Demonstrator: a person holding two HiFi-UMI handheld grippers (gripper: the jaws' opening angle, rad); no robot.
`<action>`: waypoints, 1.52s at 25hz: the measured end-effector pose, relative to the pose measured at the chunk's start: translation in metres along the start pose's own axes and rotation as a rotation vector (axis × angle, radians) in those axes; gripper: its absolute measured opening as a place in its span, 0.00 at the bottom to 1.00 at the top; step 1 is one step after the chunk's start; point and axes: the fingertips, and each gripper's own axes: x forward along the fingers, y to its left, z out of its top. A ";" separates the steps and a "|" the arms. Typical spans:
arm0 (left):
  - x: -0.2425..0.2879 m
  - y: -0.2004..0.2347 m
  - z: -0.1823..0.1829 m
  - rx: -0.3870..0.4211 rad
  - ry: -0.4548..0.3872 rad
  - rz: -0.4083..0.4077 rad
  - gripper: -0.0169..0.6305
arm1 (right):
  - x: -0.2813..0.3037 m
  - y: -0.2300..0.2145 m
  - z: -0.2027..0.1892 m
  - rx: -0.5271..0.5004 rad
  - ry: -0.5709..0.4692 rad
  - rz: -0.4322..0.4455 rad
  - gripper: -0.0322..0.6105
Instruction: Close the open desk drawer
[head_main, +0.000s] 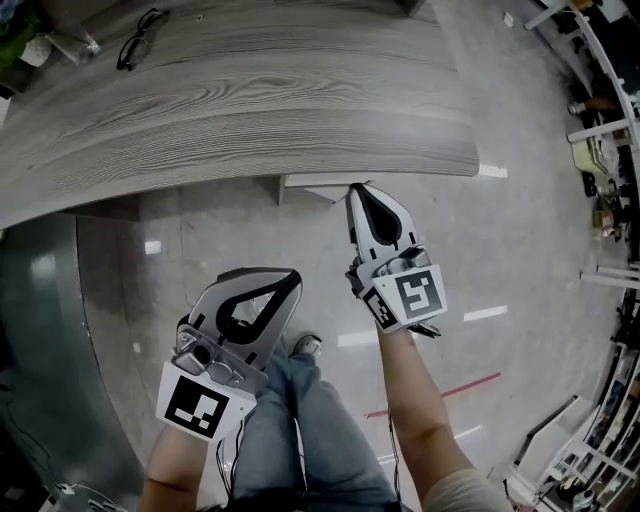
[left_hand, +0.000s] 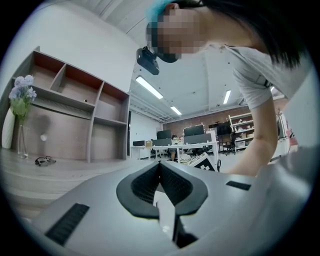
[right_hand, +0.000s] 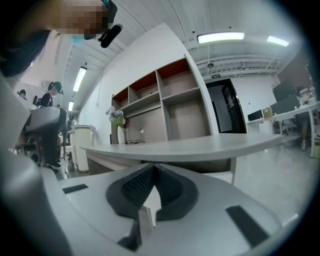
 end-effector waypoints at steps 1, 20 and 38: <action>0.002 -0.004 0.007 -0.001 0.000 -0.005 0.04 | -0.005 0.005 0.008 -0.003 0.002 0.011 0.06; -0.003 -0.060 0.172 0.008 -0.016 -0.004 0.04 | -0.148 0.110 0.221 -0.065 -0.106 0.150 0.06; -0.031 -0.104 0.250 0.074 -0.047 -0.009 0.04 | -0.224 0.165 0.307 -0.061 -0.202 0.227 0.06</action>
